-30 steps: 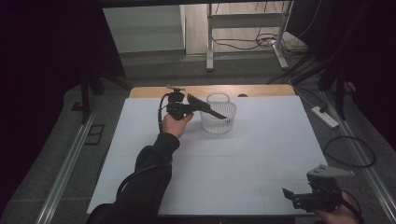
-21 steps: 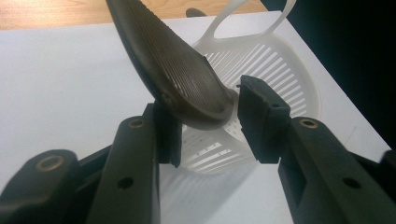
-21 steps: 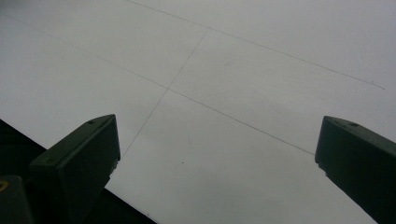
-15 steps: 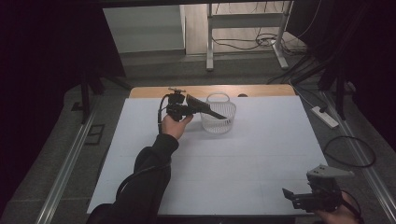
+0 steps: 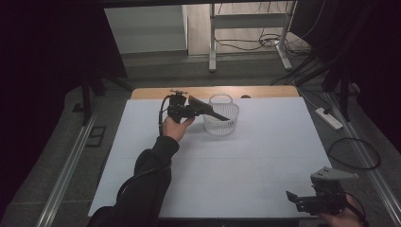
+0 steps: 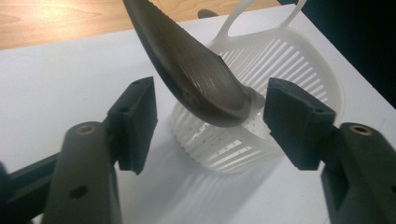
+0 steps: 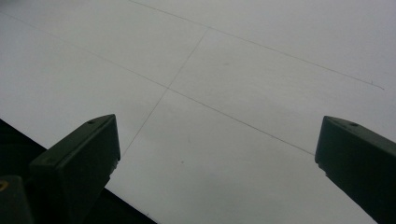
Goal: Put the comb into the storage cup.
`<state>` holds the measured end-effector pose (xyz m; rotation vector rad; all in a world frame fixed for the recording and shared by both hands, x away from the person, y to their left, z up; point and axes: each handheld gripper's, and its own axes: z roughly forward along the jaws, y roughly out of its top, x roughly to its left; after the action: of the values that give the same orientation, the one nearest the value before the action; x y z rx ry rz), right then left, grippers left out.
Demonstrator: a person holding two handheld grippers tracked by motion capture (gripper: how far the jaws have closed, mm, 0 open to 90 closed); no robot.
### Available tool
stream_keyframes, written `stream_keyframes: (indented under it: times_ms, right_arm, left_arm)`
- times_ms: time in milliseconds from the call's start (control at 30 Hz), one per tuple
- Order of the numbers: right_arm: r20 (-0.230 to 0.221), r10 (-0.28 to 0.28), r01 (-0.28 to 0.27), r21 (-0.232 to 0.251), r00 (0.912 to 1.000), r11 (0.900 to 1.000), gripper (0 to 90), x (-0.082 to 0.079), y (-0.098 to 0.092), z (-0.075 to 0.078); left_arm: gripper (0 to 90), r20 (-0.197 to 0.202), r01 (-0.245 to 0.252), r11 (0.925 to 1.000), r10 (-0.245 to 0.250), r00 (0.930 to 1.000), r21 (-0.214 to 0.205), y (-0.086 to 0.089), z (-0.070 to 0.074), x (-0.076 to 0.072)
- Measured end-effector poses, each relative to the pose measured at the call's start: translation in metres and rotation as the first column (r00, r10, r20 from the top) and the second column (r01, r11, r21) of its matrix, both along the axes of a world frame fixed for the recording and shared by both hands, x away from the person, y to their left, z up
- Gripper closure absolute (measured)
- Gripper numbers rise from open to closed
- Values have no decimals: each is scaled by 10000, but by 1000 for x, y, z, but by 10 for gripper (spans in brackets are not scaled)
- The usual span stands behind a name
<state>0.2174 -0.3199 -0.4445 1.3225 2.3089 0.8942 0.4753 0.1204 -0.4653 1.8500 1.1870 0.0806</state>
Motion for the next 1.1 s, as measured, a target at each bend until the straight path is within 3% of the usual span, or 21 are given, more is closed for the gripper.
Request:
stream_keyframes:
  times_ms: [167,333,500,733,1100]
  right_arm:
    - [4,-2,2,-2,10000,10000,3,0,0,0]
    - [12,3,-3,-5,10000,10000,3,0,0,0]
    - [5,-15,15,18,10000,10000,2,0,0,0]
    - [-122,-49,52,258,9999,9997,0,1,-2,0]
    - [-81,17,-14,284,10000,9996,0,1,-2,0]
  left_arm:
    - [248,185,56,9994,-62,9998,341,-1,1,-2]
    - [139,187,93,9996,-98,9998,248,1,2,-4]
    - [103,254,168,9998,-171,9995,133,6,2,-7]
    - [58,586,429,9966,-471,9972,709,11,6,-13]
    - [27,819,677,9950,-736,9939,733,18,10,-24]
